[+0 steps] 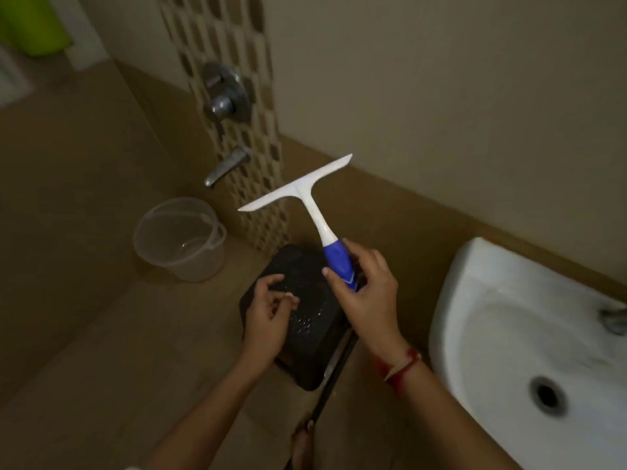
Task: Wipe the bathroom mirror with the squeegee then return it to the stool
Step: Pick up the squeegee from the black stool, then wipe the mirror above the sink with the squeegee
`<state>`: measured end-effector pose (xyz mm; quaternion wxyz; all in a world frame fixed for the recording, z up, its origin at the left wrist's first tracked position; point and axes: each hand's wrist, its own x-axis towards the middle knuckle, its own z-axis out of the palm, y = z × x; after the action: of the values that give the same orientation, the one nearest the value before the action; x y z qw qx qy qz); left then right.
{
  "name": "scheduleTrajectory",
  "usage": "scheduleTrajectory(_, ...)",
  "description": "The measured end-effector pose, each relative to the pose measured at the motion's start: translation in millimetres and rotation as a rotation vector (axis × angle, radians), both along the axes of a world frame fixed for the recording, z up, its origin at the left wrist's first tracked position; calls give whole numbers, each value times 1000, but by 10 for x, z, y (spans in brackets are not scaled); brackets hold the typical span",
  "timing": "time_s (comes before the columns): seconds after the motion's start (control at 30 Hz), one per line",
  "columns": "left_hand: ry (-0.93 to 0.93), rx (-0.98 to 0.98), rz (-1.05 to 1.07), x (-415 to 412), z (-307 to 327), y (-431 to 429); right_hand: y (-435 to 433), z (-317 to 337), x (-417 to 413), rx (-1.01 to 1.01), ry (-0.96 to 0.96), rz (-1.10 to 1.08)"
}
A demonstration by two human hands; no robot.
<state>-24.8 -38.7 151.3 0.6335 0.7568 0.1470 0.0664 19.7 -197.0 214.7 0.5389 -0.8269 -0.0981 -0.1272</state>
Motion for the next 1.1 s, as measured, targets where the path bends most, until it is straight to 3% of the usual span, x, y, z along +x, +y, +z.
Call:
scheduleTrajectory(0.1, -162, -4, -86, 223, 577, -254, -329, 687, -130, 31, -190, -52)
scheduleTrajectory(0.4, -677, -5, -310, 643, 2433, -1358, -1300, 2230, -584, -137, -740, -252)
scheduleTrajectory(0.6, -1103, -1, -401, 711, 3576, -2066, -1772, 3062, -825, -168, -1023, -444)
scheduleTrajectory(0.7, -1289, 96, -404, 777, 4010, -2379, -2017, 3391, -864, -140, -1072, -561)
scheduleTrajectory(0.93, -1627, 429, -246, 1078, 4926, -2886, -2598, 3962, -712, -118, -1114, -698)
scheduleTrajectory(1.1, -1599, 759, 146, 1345, 5509, -3019, -2825, 4362, -539, -217, -1174, -763)
